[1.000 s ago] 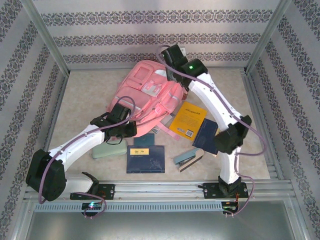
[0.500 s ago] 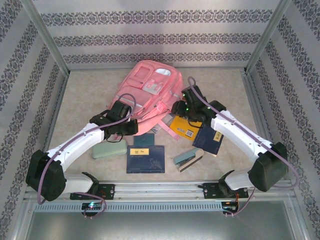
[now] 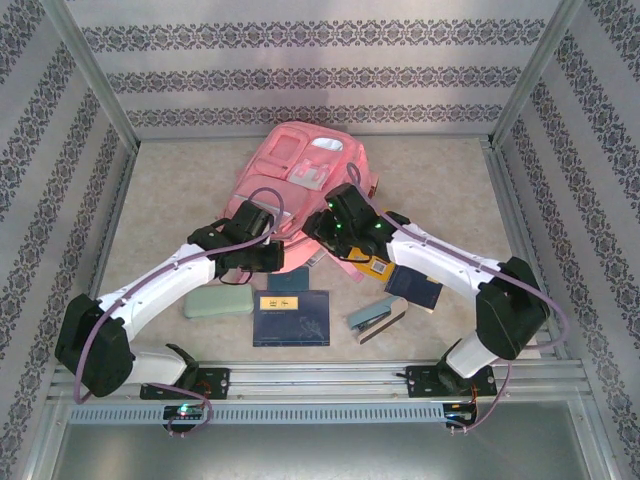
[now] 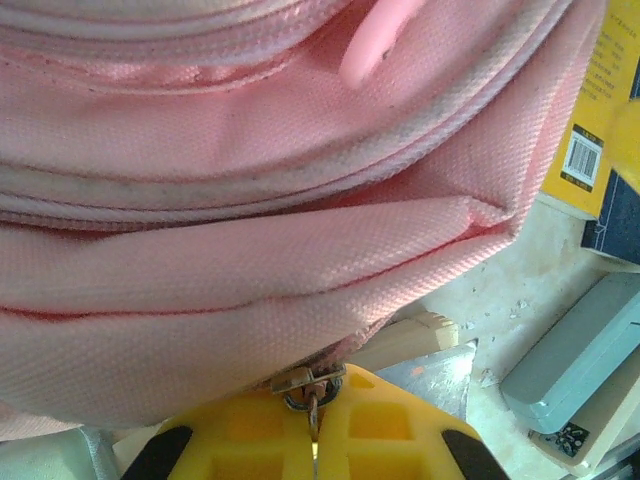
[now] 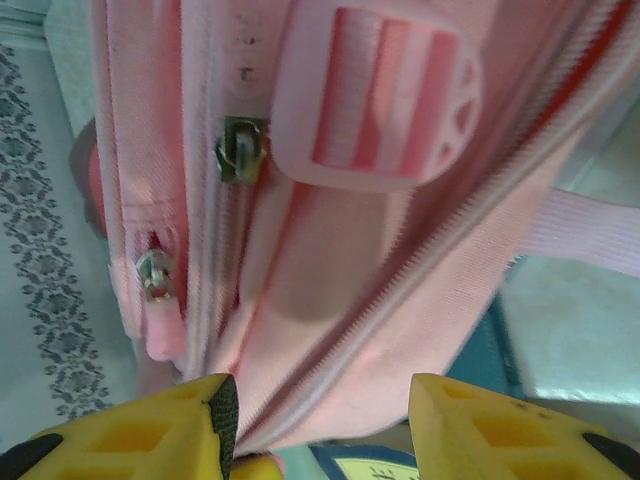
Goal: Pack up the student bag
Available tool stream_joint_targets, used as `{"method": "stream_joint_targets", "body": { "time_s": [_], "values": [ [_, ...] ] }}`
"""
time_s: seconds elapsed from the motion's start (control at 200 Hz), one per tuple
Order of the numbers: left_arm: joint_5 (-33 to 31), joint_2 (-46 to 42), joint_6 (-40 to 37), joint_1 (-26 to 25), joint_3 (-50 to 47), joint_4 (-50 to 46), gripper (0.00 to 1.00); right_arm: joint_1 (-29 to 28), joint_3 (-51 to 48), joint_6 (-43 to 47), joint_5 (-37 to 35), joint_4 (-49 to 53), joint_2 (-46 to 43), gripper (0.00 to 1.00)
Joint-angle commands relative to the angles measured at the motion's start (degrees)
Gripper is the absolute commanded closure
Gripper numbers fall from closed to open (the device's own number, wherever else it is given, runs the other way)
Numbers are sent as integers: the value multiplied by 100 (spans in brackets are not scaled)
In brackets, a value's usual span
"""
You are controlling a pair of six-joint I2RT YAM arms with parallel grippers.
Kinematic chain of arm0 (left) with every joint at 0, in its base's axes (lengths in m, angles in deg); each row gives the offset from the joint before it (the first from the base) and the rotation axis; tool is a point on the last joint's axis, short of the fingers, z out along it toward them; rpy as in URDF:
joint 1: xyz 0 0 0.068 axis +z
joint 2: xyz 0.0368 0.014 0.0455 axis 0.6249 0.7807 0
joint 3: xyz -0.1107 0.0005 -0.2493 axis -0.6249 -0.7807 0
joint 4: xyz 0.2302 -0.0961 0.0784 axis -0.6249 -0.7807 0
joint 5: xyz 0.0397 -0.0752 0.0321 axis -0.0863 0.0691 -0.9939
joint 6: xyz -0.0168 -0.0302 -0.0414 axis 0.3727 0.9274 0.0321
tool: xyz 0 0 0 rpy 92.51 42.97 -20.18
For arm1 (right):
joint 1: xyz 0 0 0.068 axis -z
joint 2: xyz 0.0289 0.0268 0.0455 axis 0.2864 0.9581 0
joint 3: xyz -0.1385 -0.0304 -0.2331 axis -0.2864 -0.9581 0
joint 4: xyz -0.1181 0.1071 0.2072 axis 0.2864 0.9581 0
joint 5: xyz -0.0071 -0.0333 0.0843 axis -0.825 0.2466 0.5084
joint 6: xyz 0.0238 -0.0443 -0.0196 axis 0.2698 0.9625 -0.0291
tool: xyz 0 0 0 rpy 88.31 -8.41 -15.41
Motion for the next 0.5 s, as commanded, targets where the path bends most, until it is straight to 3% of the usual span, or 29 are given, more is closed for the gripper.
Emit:
{"method": "stream_joint_targets", "body": {
  "time_s": [0.0, 0.24, 0.35, 0.435, 0.495],
  "values": [
    [-42, -8, -186, -130, 310, -10, 100, -68, 297, -357, 43, -418, 176, 50],
    [-10, 35, -264, -190, 443, -36, 100, -112, 540, -428, 44, -486, 687, 60],
    [10, 17, -264, -215, 470, -23, 100, -109, 661, -306, 26, -556, 848, 77],
    [-55, -24, -287, -210, 500, -81, 100, -72, 800, -94, -38, -462, 860, 100],
    [-203, -65, -342, -210, 558, -202, 100, -34, 1001, 119, -134, -216, 825, 100]
  ]
}}
